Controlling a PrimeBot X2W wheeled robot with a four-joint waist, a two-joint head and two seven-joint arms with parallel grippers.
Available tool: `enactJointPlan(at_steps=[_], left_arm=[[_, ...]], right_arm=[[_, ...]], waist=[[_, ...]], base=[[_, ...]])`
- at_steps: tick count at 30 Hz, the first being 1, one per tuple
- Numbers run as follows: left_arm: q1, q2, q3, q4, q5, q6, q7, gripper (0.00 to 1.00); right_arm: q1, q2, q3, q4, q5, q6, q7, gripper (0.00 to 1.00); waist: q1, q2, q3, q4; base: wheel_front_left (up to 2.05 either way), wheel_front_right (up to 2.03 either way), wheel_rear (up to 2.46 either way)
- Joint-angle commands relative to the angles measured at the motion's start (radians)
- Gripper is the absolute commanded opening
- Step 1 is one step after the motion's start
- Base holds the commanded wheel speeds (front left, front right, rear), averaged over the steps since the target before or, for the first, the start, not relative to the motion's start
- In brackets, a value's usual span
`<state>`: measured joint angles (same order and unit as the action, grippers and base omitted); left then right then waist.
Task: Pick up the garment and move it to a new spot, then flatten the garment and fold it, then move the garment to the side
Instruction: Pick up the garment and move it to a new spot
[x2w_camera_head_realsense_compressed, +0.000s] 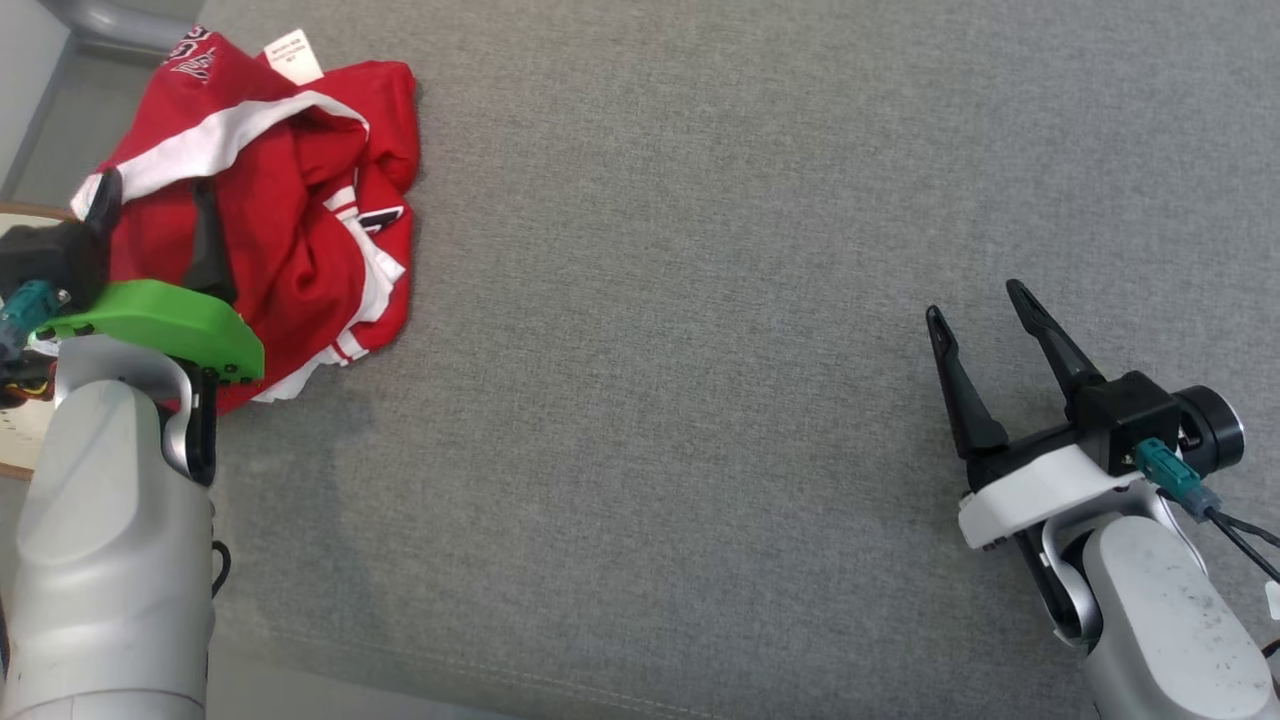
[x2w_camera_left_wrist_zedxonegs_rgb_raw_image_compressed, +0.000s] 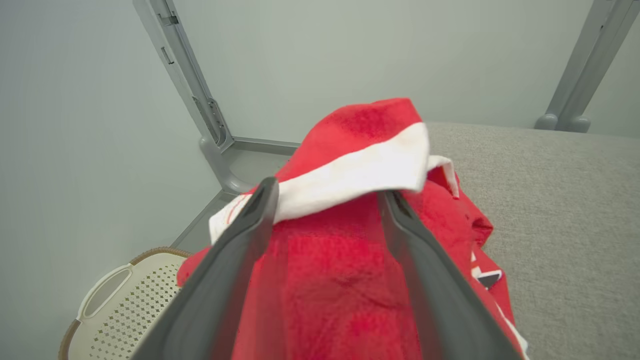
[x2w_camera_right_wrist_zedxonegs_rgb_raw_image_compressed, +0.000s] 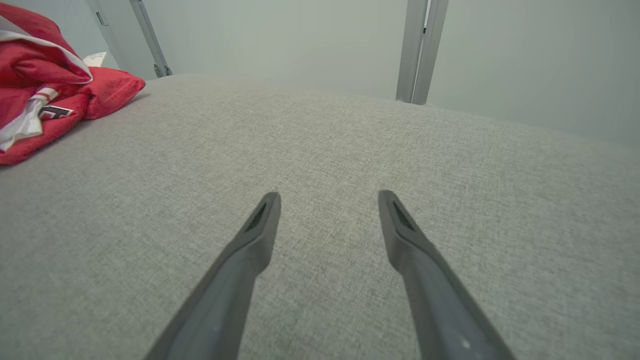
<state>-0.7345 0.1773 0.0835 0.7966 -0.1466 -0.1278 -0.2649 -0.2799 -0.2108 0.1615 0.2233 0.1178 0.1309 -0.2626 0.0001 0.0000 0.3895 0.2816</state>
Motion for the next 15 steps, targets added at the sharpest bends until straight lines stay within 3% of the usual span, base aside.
enactJointPlan(at_steps=[1,6,12,13,14,15], left_arm=[[-0.036,0.014,-0.007,0.026,0.0,-0.002,0.001,1.0],[-0.111,0.037,-0.022,0.177,0.0,-0.002,0.003,1.0],[-0.165,0.036,-0.014,0.343,-0.018,0.033,0.048,1.0],[-0.172,0.039,-0.016,0.365,-0.015,0.032,0.052,0.33],[-0.174,0.04,-0.015,0.38,-0.018,0.032,0.057,0.0],[-0.177,0.037,-0.012,0.399,-0.025,0.03,0.06,0.0]], right_arm=[[-0.019,-0.005,0.005,-0.002,0.005,0.0,-0.003,1.0],[-0.038,-0.006,0.016,0.005,0.01,0.0,-0.003,1.0],[-0.044,-0.001,0.014,0.014,0.017,0.0,-0.003,1.0],[-0.044,0.0,0.01,0.014,0.018,0.0,-0.003,1.0],[-0.044,0.001,0.009,0.015,0.02,0.0,-0.003,1.0],[-0.045,0.001,0.008,0.016,0.021,0.0,-0.003,1.0]], waist=[[-0.0001,0.0,0.046,-0.044],[-0.0001,0.0,0.074,-0.075],[-0.0001,0.0,0.091,-0.101],[-0.0001,0.0,0.092,-0.103],[-0.0001,0.0,0.093,-0.106],[-0.0001,0.0,0.093,-0.108]], base=[[0.0,0.0,0.0],[0.0,0.0,0.0],[0.0,0.0,0.0],[0.0,0.0,0.0],[0.0,0.0,0.0],[0.0,0.0,0.0]])
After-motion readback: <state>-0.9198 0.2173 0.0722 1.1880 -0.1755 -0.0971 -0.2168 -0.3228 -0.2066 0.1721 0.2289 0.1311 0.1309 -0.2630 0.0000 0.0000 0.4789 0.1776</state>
